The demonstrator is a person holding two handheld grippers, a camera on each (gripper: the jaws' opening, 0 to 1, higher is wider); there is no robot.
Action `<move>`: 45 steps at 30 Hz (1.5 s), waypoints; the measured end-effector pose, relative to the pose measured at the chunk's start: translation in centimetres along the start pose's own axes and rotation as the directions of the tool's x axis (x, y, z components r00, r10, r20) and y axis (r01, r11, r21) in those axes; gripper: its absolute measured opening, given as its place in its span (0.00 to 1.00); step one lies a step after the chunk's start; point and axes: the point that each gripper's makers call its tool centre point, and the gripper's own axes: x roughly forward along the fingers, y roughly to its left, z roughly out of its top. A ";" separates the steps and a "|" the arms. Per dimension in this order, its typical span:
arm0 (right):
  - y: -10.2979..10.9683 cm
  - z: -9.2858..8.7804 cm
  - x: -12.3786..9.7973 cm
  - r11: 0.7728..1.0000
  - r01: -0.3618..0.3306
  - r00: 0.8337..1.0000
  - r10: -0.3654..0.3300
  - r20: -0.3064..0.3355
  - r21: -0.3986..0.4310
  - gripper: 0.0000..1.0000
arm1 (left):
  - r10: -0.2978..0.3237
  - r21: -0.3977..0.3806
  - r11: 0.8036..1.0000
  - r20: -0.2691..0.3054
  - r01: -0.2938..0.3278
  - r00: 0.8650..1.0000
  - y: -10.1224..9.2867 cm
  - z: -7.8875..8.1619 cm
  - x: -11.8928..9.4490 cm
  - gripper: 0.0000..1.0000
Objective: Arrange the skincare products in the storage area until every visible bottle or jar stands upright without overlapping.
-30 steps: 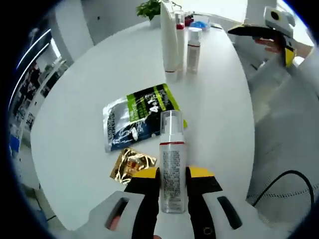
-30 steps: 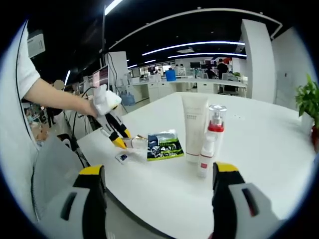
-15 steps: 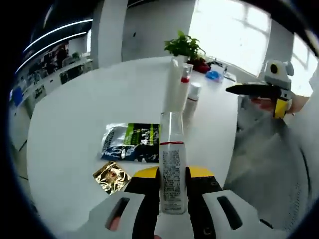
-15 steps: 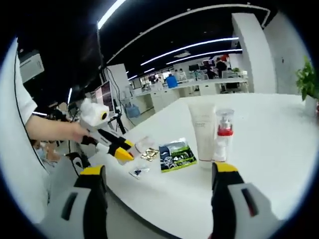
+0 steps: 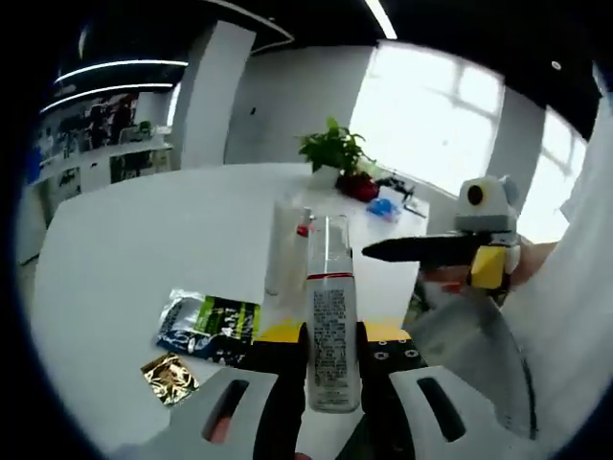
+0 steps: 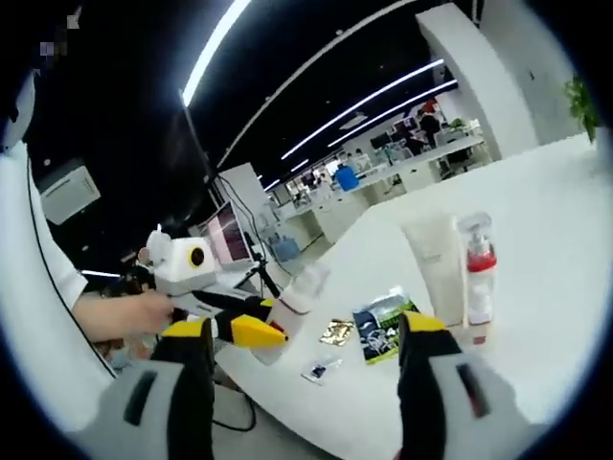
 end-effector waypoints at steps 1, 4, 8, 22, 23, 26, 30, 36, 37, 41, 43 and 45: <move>0.3 0.3 0.2 1.000 -0.014 1.000 0.014 0.012 0.020 0.76 | -0.009 0.005 1.000 -0.003 0.009 1.000 -0.4 0.0 0.1 0.17; 0.6 0.8 0.6 0.998 -0.034 0.999 0.032 0.034 0.048 0.69 | -0.026 0.007 1.000 0.002 0.026 1.000 -1.2 0.3 0.4 0.17; 1.0 0.8 1.2 0.994 -0.061 0.998 0.058 0.040 0.088 0.62 | -0.070 -0.031 0.997 0.046 0.072 0.996 -2.6 1.0 0.6 0.17; 1.0 1.1 1.6 0.990 -0.073 0.995 0.064 0.076 0.123 0.28 | -0.108 -0.039 0.993 0.051 0.110 0.993 -3.6 1.2 1.0 0.17; 0.9 1.2 1.6 0.990 -0.068 0.995 0.059 0.077 0.120 0.27 | -0.111 -0.039 0.993 0.054 0.113 0.992 -3.7 1.2 1.0 0.17; 0.7 1.2 1.5 0.991 -0.063 0.996 0.054 0.075 0.119 0.27 | -0.115 -0.033 0.993 0.048 0.116 0.992 -3.7 1.3 1.2 0.17; 0.7 1.2 1.4 0.995 -0.050 0.997 0.044 0.065 0.092 0.26 | -0.114 -0.016 0.993 0.031 0.114 0.993 -3.6 1.2 1.4 0.17; 1.2 0.8 1.4 0.995 -0.029 0.999 0.028 -0.020 -0.093 0.24 | -0.106 0.077 0.991 -0.077 0.112 0.991 -3.3 0.5 1.9 0.18; 1.2 0.8 1.4 0.993 -0.025 0.999 0.022 -0.029 -0.119 0.24 | -0.101 0.111 0.988 -0.102 0.112 0.990 -3.2 0.5 2.0 0.18; 1.4 0.9 1.5 0.968 -0.005 0.997 -0.014 -0.075 -0.253 0.23 | -0.072 0.227 0.967 -0.178 0.112 0.981 -2.7 0.5 2.4 0.18; 1.5 0.9 1.6 0.951 0.000 0.995 -0.030 -0.094 -0.308 0.23 | -0.062 0.269 0.956 -0.208 0.118 0.976 -2.6 0.4 2.6 0.18; 1.4 0.9 1.6 0.937 0.007 0.993 -0.046 -0.104 -0.349 0.23 | -0.051 0.321 0.939 -0.236 0.128 0.970 -2.8 0.5 2.9 0.18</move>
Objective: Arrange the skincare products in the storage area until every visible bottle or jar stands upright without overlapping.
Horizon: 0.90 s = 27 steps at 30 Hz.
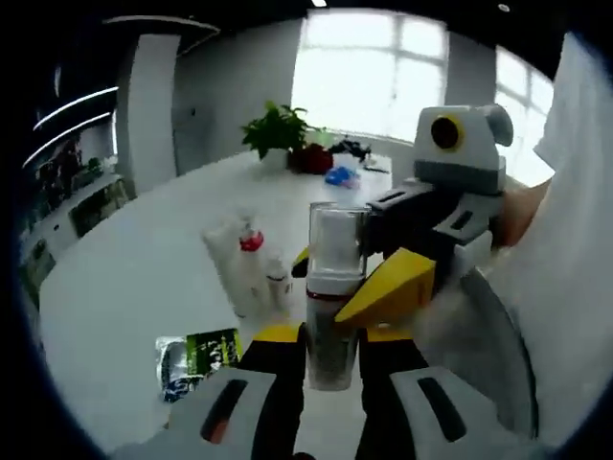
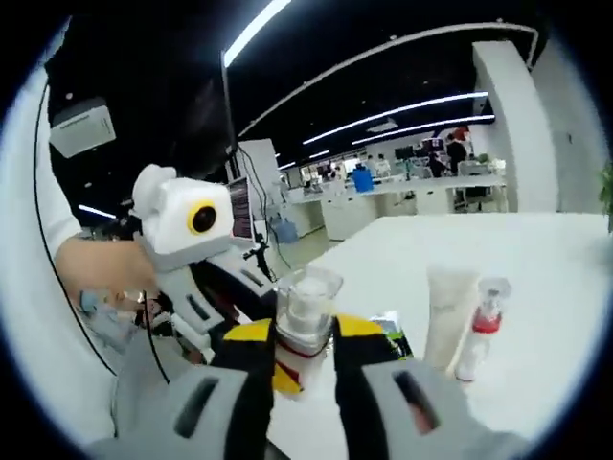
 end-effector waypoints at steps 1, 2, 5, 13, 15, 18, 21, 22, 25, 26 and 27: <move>0.0 0.0 0.0 1.000 0.007 1.000 -0.008 -0.009 -0.021 0.23 | 0.001 0.022 1.000 -0.012 -0.001 1.000 0.0 0.0 0.2 0.17; -0.1 0.0 0.0 0.999 0.012 1.000 -0.012 -0.012 -0.033 0.23 | 0.003 0.038 0.999 -0.022 -0.002 1.000 -0.1 0.0 0.3 0.17; -0.3 0.0 0.1 0.997 0.031 0.999 -0.033 -0.024 -0.069 0.23 | 0.020 0.074 0.997 -0.043 -0.017 0.999 0.0 0.1 0.6 0.18; -0.9 -0.6 0.0 0.991 0.103 0.993 -0.107 -0.048 -0.080 0.22 | 0.027 0.100 0.995 -0.051 -0.022 0.998 0.7 -0.4 1.1 0.17; -1.1 -0.9 0.1 0.989 0.122 0.990 -0.127 -0.056 -0.081 0.22 | 0.022 0.112 0.994 -0.056 -0.016 0.998 0.8 -0.6 1.4 0.17; -1.5 -1.4 0.3 0.985 0.152 0.985 -0.158 -0.075 -0.080 0.22 | 0.008 0.116 0.993 -0.060 -0.001 0.998 1.0 -1.0 2.0 0.17; -2.3 -2.2 0.3 0.979 0.192 0.975 -0.198 -0.097 -0.070 0.22 | -0.006 0.117 0.993 -0.058 0.013 0.998 1.2 -1.5 3.0 0.17; -2.5 -2.5 0.3 0.977 0.199 0.973 -0.206 -0.105 -0.070 0.22 | -0.010 0.116 0.993 -0.059 0.017 0.998 1.2 -1.6 3.2 0.17; -3.3 -3.6 0.4 0.971 0.231 0.963 -0.236 -0.132 -0.055 0.22 | -0.029 0.115 0.993 -0.066 0.036 0.997 1.4 -2.2 4.3 0.17; -3.5 -4.0 0.4 0.970 0.238 0.960 -0.243 -0.140 -0.052 0.22 | -0.034 0.116 0.992 -0.068 0.041 0.997 1.4 -2.5 4.6 0.17; -3.8 -4.4 0.5 0.967 0.247 0.956 -0.253 -0.151 -0.055 0.22 | -0.042 0.115 0.992 -0.071 0.050 0.997 1.5 -2.8 5.1 0.17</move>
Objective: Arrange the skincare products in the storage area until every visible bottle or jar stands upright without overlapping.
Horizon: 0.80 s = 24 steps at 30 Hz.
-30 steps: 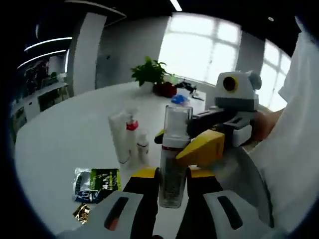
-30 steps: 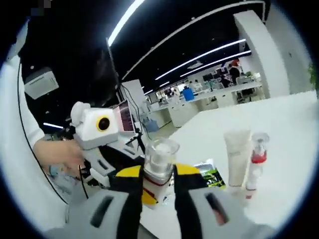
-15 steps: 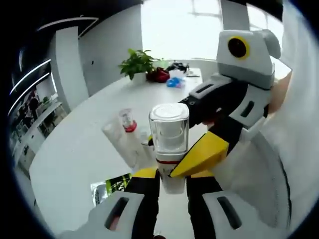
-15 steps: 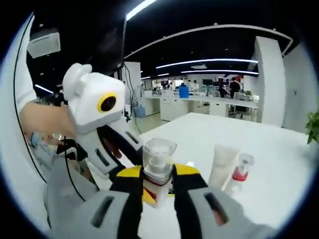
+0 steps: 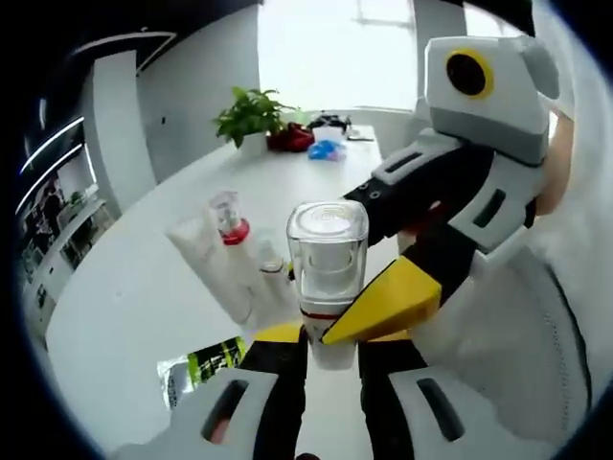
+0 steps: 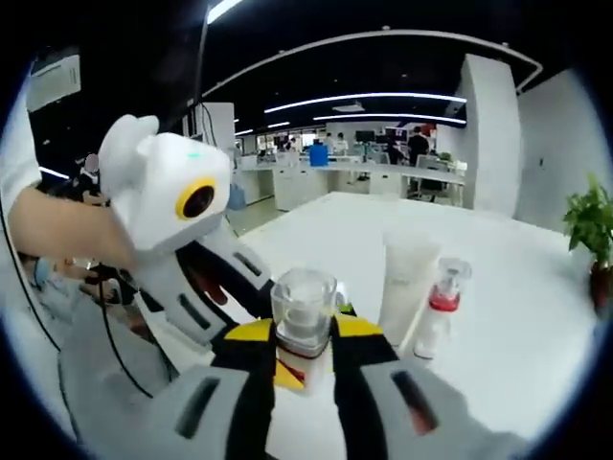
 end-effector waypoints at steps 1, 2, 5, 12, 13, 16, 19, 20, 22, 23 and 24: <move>-0.1 -0.3 0.1 1.000 0.005 1.000 -0.005 -0.009 0.002 0.22 | -0.007 -0.002 1.000 -0.003 0.007 1.000 0.0 -0.2 0.3 0.16; -0.3 -0.7 0.3 1.000 0.011 1.000 -0.011 -0.020 0.005 0.22 | -0.013 -0.006 1.000 -0.004 0.013 1.000 0.1 -0.5 0.6 0.16; -0.9 -1.8 0.8 1.000 0.029 0.999 -0.029 -0.045 0.004 0.22 | -0.029 -0.016 0.999 -0.005 0.029 1.000 0.2 -1.1 1.7 0.16; -2.1 -4.4 2.2 0.998 0.052 0.994 -0.050 -0.093 0.025 0.22 | -0.061 -0.031 0.998 -0.010 0.060 0.998 0.8 -3.0 4.1 0.16; -2.2 -4.7 2.4 0.998 0.055 0.994 -0.052 -0.100 0.027 0.22 | -0.063 -0.034 0.997 -0.009 0.062 0.998 0.9 -3.3 4.4 0.16; -2.6 -5.5 3.0 0.997 0.068 0.991 -0.064 -0.118 0.028 0.22 | -0.068 -0.040 0.997 -0.009 0.067 0.998 1.3 -3.9 5.2 0.16; -3.1 -6.0 3.3 0.996 0.079 0.989 -0.074 -0.128 0.032 0.22 | -0.069 -0.035 0.997 -0.010 0.069 0.998 1.6 -4.1 5.8 0.16; -3.2 -6.2 3.5 0.996 0.083 0.988 -0.078 -0.130 0.032 0.22 | -0.070 -0.035 0.997 -0.012 0.070 0.997 1.6 -4.1 5.9 0.16; -3.3 -6.3 3.6 0.996 0.086 0.988 -0.081 -0.129 0.033 0.22 | -0.071 -0.032 0.997 -0.017 0.070 0.997 1.8 -4.2 6.1 0.17; -3.4 -6.4 3.6 0.996 0.087 0.988 -0.082 -0.129 0.034 0.22 | -0.072 -0.031 0.997 -0.018 0.071 0.997 1.8 -4.3 6.2 0.17; -3.5 -6.4 3.7 0.995 0.091 0.988 -0.085 -0.127 0.038 0.22 | -0.071 -0.026 0.997 -0.016 0.071 0.997 1.9 -4.3 6.3 0.17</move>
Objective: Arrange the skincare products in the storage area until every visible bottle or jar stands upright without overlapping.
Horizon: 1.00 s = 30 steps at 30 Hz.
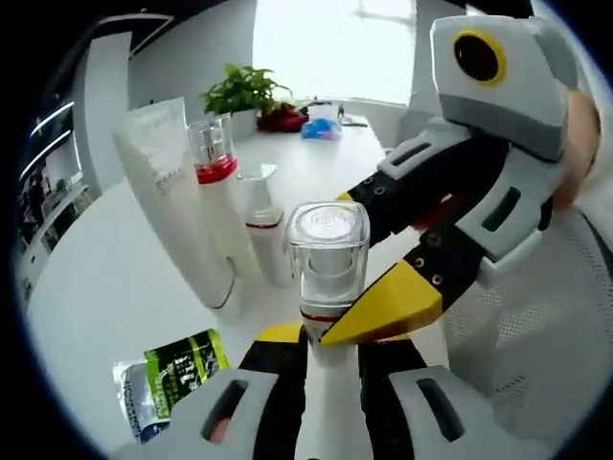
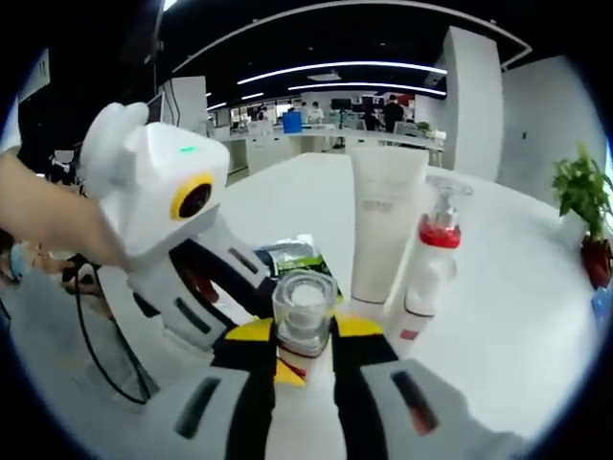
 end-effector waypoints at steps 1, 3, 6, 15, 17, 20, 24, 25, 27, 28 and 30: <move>0.0 0.0 0.0 1.000 0.001 1.000 -0.001 0.001 0.001 0.22 | 0.000 0.001 1.000 0.001 0.000 1.000 0.1 0.0 0.1 0.17; -0.1 -0.1 0.1 1.000 0.002 1.000 -0.002 0.005 -0.002 0.22 | 0.001 0.006 1.000 0.004 -0.001 1.000 0.2 -0.2 0.2 0.17; -0.1 -0.3 0.3 1.000 0.004 1.000 -0.004 0.004 -0.005 0.22 | 0.004 0.020 1.000 0.008 -0.004 1.000 0.3 -0.4 0.4 0.17; -0.1 -0.3 0.5 1.000 0.004 1.000 -0.004 0.011 -0.024 0.22 | 0.010 0.029 1.000 0.033 -0.011 0.999 0.6 -0.7 0.7 0.17; -0.1 -0.3 0.5 1.000 0.006 1.000 -0.006 0.015 -0.024 0.22 | 0.011 0.026 1.000 0.041 -0.012 0.999 0.7 -0.7 0.8 0.17; -0.3 -0.1 0.3 1.000 0.001 0.999 0.000 0.033 -0.016 0.23 | 0.011 0.030 0.999 0.045 -0.013 0.999 0.7 -0.5 0.8 0.17; -0.4 -0.1 0.2 1.000 -0.025 0.999 0.025 0.044 0.001 0.27 | 0.015 0.033 0.999 0.049 -0.016 0.999 1.1 -0.4 1.2 0.17; -0.4 0.0 0.1 1.000 -0.030 0.998 0.030 0.046 0.003 0.28 | 0.015 0.033 0.999 0.049 -0.016 0.999 1.2 -0.3 1.3 0.17; -0.5 0.0 -0.3 0.999 -0.038 0.998 0.037 0.051 0.020 0.32 | 0.017 0.036 0.999 0.048 -0.018 0.999 1.5 -0.1 1.5 0.17; -0.5 0.0 -0.5 0.999 -0.043 0.998 0.041 0.052 0.029 0.34 | 0.017 0.039 0.999 0.049 -0.019 0.999 1.7 0.0 1.6 0.17; -0.5 -0.1 -0.8 0.998 -0.050 0.998 0.048 0.049 0.043 0.38 | 0.021 0.035 0.999 0.051 -0.023 0.998 2.0 0.2 1.8 0.17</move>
